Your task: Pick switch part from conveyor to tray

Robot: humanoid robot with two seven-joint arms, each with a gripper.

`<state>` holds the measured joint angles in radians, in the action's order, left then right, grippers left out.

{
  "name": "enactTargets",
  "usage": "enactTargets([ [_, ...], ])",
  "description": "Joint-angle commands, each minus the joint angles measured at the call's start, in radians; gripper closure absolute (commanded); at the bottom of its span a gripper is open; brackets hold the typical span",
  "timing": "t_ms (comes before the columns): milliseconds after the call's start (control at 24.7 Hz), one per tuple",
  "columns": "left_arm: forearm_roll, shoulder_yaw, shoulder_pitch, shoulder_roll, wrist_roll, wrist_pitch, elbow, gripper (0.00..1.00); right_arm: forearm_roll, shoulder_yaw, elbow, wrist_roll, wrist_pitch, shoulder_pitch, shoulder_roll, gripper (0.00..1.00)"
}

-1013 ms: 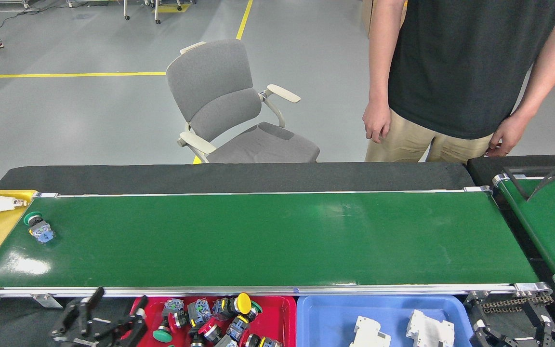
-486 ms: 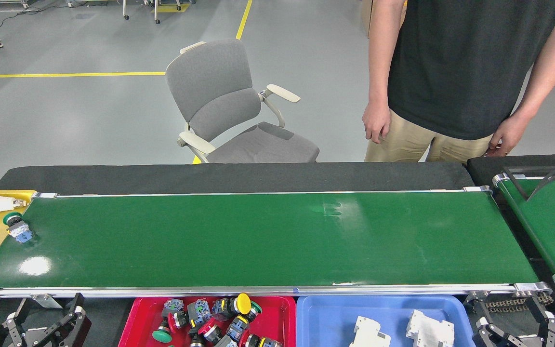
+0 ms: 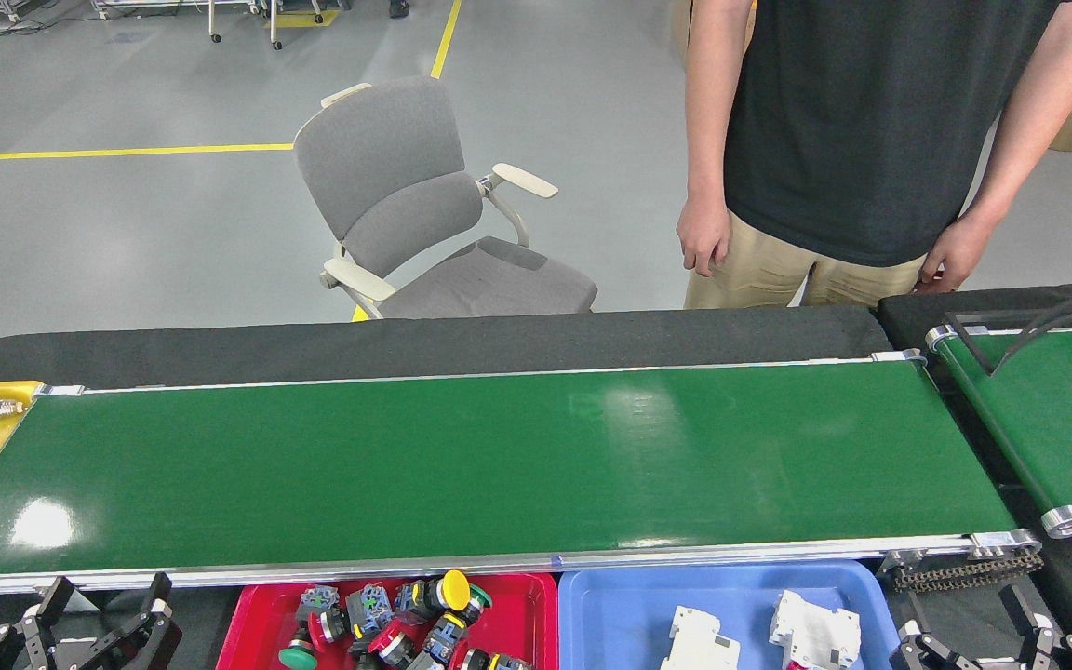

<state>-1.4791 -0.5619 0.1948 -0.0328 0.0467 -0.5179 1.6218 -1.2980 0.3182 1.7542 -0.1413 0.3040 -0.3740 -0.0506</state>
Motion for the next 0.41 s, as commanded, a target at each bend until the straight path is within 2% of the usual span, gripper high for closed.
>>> enactTargets([
  [0,0.007,-0.006,0.008,-0.013,-0.008,-0.002,0.010,0.00,-0.001,0.004,0.014,-0.003,-0.003,0.007,0.001,0.00],
  [365,0.007,-0.006,0.012,-0.012,-0.008,-0.001,0.012,0.00,0.000,0.005,0.014,0.003,0.000,0.026,-0.009,0.00],
])
